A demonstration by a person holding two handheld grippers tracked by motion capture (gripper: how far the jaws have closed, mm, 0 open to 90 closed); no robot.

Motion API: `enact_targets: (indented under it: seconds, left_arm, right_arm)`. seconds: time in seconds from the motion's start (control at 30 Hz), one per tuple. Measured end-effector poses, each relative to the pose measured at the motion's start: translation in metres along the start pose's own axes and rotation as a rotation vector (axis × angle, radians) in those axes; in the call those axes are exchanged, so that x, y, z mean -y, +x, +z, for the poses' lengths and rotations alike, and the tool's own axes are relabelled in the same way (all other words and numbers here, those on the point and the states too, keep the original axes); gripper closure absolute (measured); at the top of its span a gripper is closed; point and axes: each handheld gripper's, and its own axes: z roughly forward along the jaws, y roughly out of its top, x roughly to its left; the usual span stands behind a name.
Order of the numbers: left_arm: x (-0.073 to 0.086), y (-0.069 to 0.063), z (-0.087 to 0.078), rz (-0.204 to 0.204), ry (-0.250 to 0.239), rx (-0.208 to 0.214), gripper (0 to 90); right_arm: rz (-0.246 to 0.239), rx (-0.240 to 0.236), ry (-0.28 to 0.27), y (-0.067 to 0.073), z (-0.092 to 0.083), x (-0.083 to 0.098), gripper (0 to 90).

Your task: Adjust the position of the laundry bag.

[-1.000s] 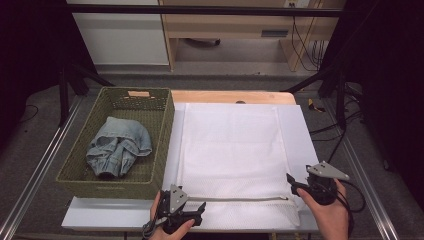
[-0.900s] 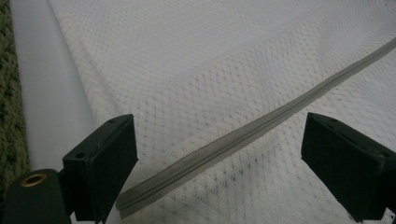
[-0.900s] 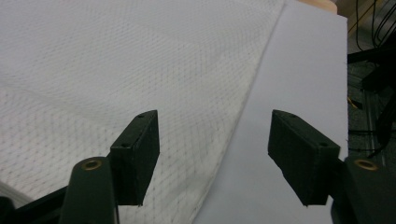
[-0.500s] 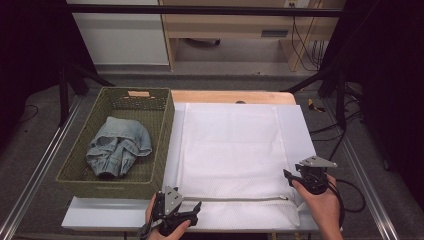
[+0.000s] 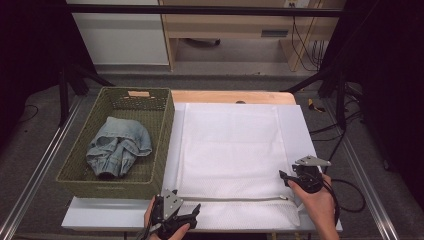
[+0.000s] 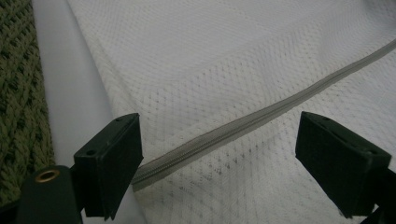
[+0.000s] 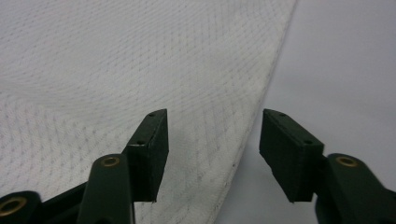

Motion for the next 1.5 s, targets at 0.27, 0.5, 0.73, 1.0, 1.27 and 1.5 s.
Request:
enact_targets:
  seconds: [0.27,0.5,0.73,1.0,1.27,1.5]
  left_arm:
    - [0.008,-0.001,-0.009,-0.01,0.016,-0.017,12.8]
    - [0.015,-0.002,-0.019,-0.015,0.029,-0.048,13.4]
    - [0.021,0.002,-0.026,-0.028,0.043,-0.089,20.7]
    - [0.027,0.005,-0.026,-0.026,0.074,-0.117,37.2]
    - [0.032,0.006,-0.019,-0.04,0.121,-0.086,43.5]
    - [0.032,0.007,-0.017,-0.02,0.132,-0.035,66.0]
  right_arm:
    - [0.042,0.0,0.011,-0.003,0.004,-0.002,28.7]
    - [0.009,-0.024,0.046,0.003,0.009,0.0,52.5]
    - [-0.042,-0.027,0.056,0.008,0.009,0.0,86.5]
    - [-0.04,-0.022,0.044,0.008,0.008,0.001,88.1]
    - [-0.034,-0.024,0.026,0.005,0.004,0.002,88.2]
    - [-0.042,-0.028,0.024,0.004,0.004,0.002,88.4]
